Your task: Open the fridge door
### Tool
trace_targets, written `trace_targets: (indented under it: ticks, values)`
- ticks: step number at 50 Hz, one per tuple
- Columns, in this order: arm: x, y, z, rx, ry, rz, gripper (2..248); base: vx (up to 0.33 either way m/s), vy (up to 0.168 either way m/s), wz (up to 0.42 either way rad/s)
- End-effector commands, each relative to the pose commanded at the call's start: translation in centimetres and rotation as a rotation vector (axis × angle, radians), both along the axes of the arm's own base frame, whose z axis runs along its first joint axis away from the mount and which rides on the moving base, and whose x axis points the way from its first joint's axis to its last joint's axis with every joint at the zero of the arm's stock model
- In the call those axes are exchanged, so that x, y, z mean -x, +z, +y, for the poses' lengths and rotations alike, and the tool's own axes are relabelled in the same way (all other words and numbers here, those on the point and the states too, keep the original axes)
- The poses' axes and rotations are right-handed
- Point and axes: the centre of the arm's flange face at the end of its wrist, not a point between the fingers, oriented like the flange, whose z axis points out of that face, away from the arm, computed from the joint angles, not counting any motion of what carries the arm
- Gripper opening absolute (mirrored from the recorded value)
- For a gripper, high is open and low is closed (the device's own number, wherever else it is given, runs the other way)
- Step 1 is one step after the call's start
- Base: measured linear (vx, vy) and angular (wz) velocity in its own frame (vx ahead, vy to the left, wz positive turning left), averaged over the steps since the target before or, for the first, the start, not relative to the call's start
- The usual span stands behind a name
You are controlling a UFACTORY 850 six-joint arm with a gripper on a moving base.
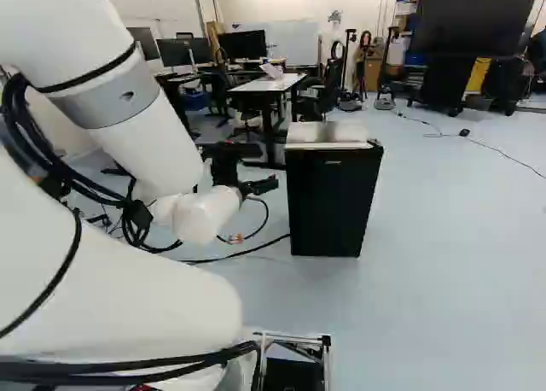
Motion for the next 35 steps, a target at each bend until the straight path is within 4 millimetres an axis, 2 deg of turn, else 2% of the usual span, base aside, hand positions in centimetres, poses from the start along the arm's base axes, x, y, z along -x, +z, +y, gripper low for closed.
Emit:
trace_targets:
  ticks: [35]
  values:
    - [-0.66, 0.10, 0.00, 0.000, 0.000, 0.003, 247, 0.000, 0.000, 0.000]
